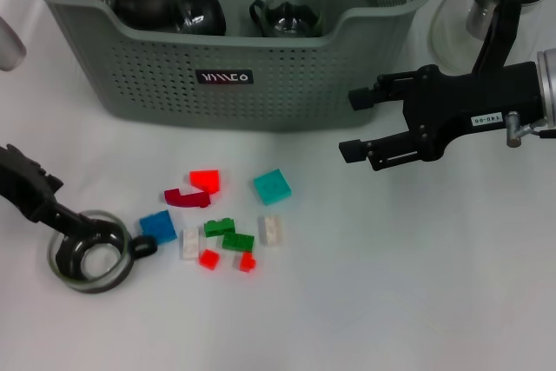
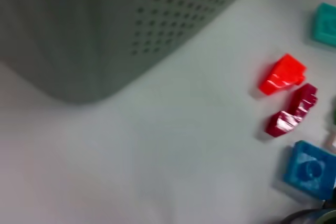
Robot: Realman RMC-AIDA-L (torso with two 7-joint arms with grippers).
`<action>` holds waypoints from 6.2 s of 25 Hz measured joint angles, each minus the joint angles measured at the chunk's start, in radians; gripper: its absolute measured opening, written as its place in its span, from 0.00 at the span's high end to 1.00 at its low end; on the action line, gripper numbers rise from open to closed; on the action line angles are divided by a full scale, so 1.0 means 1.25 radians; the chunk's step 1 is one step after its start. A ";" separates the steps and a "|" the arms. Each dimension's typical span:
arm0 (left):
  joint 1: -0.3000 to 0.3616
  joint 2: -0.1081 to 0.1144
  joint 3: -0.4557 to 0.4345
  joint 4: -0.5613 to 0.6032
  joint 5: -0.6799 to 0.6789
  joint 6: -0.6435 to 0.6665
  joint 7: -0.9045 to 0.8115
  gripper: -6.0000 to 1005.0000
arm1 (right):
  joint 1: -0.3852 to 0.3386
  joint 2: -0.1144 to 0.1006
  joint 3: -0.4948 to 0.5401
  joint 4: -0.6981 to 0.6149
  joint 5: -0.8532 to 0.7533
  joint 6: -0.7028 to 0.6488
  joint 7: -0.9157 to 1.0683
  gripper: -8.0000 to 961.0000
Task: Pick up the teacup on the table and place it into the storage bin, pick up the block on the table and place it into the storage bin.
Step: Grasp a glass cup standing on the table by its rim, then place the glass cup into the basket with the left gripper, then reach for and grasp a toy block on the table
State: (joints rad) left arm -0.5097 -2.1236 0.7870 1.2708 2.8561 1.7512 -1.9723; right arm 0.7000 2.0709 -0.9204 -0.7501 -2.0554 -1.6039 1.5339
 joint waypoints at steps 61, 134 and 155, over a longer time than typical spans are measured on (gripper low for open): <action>-0.068 0.249 -0.348 -0.494 -0.423 0.164 0.158 0.95 | 0.006 0.001 0.000 0.000 0.000 -0.003 -0.001 0.11; -0.337 0.023 0.227 -0.048 -0.012 -0.323 -0.386 0.42 | -0.037 0.020 0.016 0.095 0.181 0.015 -0.085 0.11; -0.113 0.205 -0.269 -0.649 -1.063 0.091 0.077 0.28 | -0.039 0.018 0.025 0.090 0.180 0.019 -0.085 0.11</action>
State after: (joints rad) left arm -0.6509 -1.8674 0.4504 0.4596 1.5278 1.8644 -1.8766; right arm 0.6518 2.0938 -0.8895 -0.6371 -1.8300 -1.5799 1.4280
